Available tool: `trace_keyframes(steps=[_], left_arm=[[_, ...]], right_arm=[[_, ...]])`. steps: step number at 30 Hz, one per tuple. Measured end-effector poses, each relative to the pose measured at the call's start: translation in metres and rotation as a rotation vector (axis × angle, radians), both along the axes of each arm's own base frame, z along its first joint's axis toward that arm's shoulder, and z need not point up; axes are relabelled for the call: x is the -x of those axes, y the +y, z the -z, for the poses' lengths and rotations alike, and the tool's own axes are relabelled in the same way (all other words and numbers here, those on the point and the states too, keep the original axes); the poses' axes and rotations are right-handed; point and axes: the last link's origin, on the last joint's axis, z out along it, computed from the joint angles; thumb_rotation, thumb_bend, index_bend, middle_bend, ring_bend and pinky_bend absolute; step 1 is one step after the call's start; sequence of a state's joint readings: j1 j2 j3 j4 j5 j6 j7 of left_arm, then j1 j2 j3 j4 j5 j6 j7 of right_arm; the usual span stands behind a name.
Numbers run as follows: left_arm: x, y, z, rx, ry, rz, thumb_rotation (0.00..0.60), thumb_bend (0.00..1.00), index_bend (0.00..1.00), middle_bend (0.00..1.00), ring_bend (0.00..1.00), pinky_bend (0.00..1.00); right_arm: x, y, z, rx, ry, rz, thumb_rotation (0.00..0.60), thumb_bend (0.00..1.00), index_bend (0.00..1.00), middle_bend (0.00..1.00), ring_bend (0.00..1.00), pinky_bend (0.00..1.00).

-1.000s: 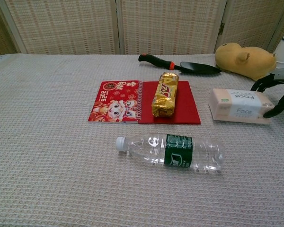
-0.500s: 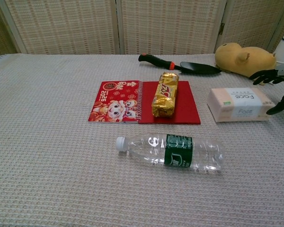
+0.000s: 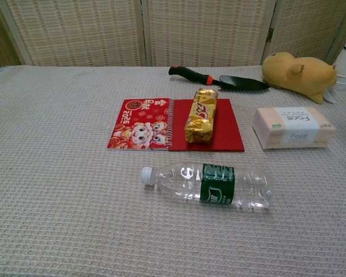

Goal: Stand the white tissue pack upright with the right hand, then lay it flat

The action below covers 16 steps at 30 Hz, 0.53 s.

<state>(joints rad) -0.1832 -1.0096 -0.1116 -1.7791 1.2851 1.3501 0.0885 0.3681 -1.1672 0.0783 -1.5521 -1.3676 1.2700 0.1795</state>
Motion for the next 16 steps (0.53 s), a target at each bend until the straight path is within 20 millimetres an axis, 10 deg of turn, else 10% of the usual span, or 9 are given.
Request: trace_keyframes(steps=[8, 16], left_arm=[[0.002, 0.001, 0.003, 0.002, 0.011, -0.009, 0.6, 0.49, 0.17, 0.0, 0.0, 0.27], [0.002, 0.005, 0.006, 0.003, 0.022, 0.0, 0.6, 0.49, 0.17, 0.0, 0.0, 0.27]], right_arm=[[0.036, 0.089, -0.022, 0.169, 0.171, 0.103, 0.6, 0.01, 0.0, 0.02, 0.0, 0.0], [0.055, 0.096, -0.025, 0.146, 0.188, 0.15, 0.6, 0.01, 0.0, 0.02, 0.0, 0.0]])
